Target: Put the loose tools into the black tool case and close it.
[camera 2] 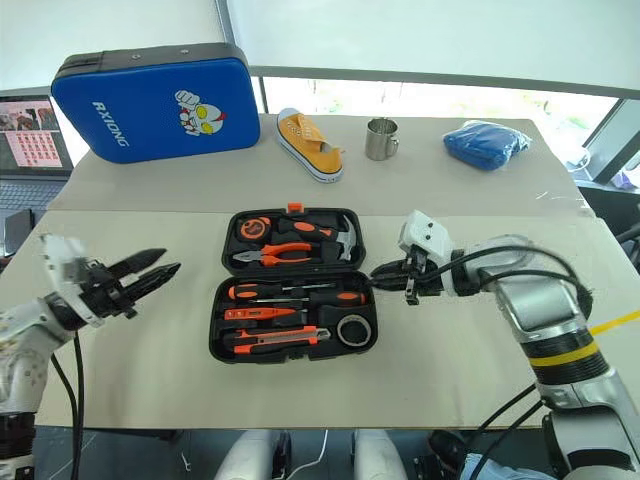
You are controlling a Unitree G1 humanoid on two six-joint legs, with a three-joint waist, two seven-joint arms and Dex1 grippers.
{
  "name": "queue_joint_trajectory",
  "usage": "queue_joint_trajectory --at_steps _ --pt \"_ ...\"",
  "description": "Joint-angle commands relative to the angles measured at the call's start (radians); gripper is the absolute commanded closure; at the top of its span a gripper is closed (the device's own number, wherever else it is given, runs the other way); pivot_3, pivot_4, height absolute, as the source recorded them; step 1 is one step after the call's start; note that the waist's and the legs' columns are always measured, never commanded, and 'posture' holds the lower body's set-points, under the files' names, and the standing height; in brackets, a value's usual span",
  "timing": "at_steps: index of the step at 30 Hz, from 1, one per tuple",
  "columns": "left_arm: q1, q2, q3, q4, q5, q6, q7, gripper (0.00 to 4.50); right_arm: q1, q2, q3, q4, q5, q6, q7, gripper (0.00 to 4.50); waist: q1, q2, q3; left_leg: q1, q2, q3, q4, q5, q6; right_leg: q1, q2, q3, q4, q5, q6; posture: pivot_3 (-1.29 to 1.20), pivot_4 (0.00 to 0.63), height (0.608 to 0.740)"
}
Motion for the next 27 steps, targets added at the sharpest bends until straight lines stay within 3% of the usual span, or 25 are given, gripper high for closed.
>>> queue_joint_trajectory --at_steps 1,6,11,19,27 --pt "-0.063 0.000 -0.055 0.009 0.057 0.046 0.046 4.37 -0.038 0.080 -0.005 0.105 -0.068 -0.162 -0.088 4.50 -0.002 0.000 0.000 0.000 0.000 0.000 0.000 0.000 0.000 0.000 0.000 0.000 0.000 0.000 0.000 0.00 0.150 0.740" --pt "-0.100 -0.027 -0.139 -0.017 0.059 0.094 0.012 4.46 -0.080 0.161 0.020 0.212 -0.104 -0.212 -0.077 4.50 -0.004 0.000 0.000 0.000 0.000 0.000 0.000 0.001 -0.001 -0.001 -0.001 0.001 0.007 0.000 0.000 0.00 0.150 0.740" --pt "-0.166 -0.073 -0.201 0.027 0.096 0.074 0.005 4.46 -0.080 0.210 0.028 0.196 -0.107 -0.223 -0.055 4.50 -0.002 0.000 0.000 0.000 0.000 -0.001 0.000 0.001 -0.002 -0.001 0.000 0.000 0.007 0.000 0.000 0.00 0.150 0.740" --pt "-0.179 -0.095 -0.244 0.035 0.124 0.077 -0.040 4.46 0.044 0.152 0.021 -0.011 -0.072 -0.117 0.016 4.50 0.003 0.000 0.000 0.000 -0.001 -0.001 0.000 0.001 -0.002 0.000 -0.001 0.000 0.008 0.000 0.000 0.00 0.150 0.740" --pt "-0.130 -0.072 -0.214 -0.021 0.094 0.121 -0.061 4.46 0.130 0.119 -0.011 -0.099 -0.092 -0.079 -0.017 4.50 0.000 0.000 0.000 0.002 -0.001 -0.003 0.000 0.001 -0.001 0.000 0.000 0.000 0.007 0.000 0.000 0.00 0.150 0.740"
